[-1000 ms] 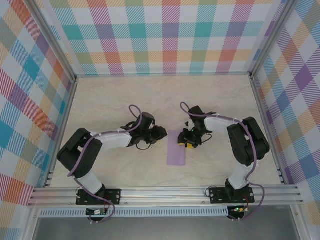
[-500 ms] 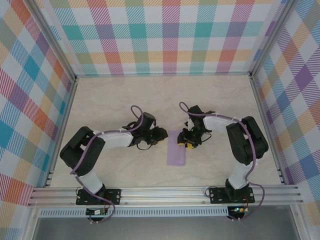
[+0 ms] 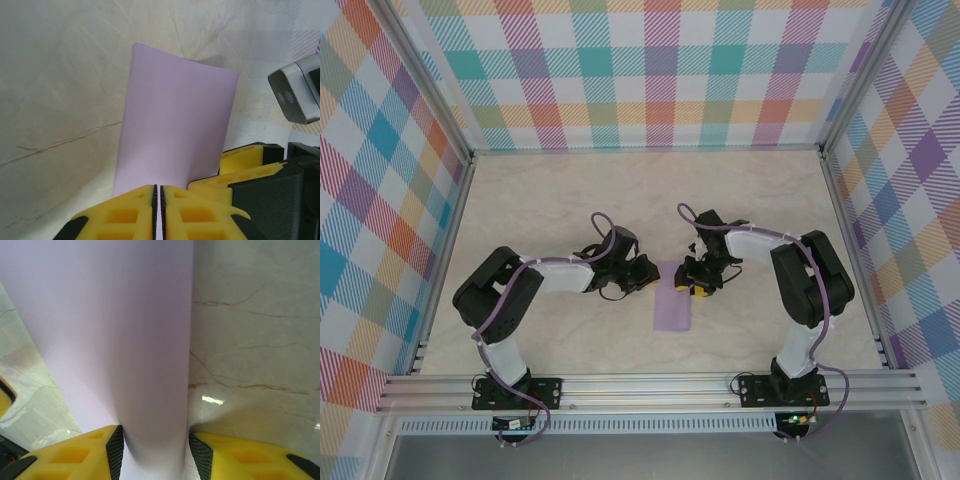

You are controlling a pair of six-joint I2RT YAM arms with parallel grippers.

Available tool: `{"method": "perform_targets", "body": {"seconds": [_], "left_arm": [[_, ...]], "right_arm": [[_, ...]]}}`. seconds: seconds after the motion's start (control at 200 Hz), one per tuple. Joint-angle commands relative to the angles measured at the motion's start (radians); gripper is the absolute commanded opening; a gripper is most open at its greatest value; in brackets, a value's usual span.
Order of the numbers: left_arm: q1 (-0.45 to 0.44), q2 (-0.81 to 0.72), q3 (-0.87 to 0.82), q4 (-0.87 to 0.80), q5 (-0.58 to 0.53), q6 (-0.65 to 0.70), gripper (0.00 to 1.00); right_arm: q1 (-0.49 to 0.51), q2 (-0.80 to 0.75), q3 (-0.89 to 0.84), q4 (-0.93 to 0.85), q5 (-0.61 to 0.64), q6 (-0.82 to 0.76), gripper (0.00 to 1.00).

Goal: Fold a paper plane with a square sheet of paper (pick it up from the middle)
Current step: First fold in half a square sheet of paper at the center of the table, then hold the square sheet of paper at the center of the table.

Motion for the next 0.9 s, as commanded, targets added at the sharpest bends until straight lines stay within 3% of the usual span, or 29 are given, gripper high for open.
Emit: {"method": "perform_targets", "body": {"seconds": [0.0, 0.34, 0.895], "left_arm": [[-0.018, 0.029, 0.033, 0.031, 0.038, 0.004, 0.09], [-0.029, 0.080, 0.041, 0.020, 0.034, 0.009, 0.01], [-0.029, 0.104, 0.035, -0.037, 0.012, 0.030, 0.00]], "right_arm": [[0.036, 0.185, -0.088, 0.143, 0.190, -0.034, 0.46], [0.037, 0.192, -0.091, 0.148, 0.193, -0.037, 0.46], [0.053, 0.219, -0.086, 0.152, 0.210, -0.040, 0.45]]}}
